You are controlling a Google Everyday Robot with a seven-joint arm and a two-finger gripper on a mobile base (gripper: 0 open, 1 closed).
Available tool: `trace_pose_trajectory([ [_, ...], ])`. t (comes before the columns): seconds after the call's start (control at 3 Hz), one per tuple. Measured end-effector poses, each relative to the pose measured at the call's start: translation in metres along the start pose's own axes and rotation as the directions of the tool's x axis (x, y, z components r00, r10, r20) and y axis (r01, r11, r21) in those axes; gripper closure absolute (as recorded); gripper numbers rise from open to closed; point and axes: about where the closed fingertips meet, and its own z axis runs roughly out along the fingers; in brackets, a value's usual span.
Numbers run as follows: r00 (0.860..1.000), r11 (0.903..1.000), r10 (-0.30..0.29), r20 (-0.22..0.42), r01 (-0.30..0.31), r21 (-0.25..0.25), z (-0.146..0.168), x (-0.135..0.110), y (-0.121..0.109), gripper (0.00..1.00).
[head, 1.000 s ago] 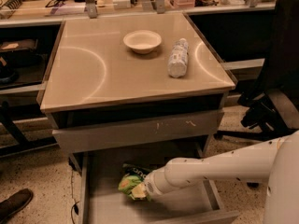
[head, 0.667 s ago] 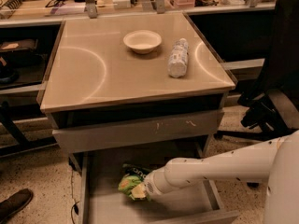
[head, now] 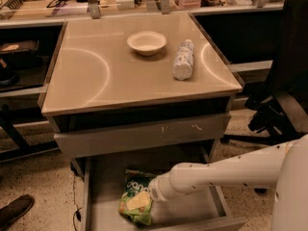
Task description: Place green rice chip bag into middle drawer
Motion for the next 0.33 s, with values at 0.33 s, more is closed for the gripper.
trace_pose_trajectory([
  [0.33,1.000,1.0000,0.000,0.000,0.000,0.000,0.0000,0.0000,0.0000,0.00],
])
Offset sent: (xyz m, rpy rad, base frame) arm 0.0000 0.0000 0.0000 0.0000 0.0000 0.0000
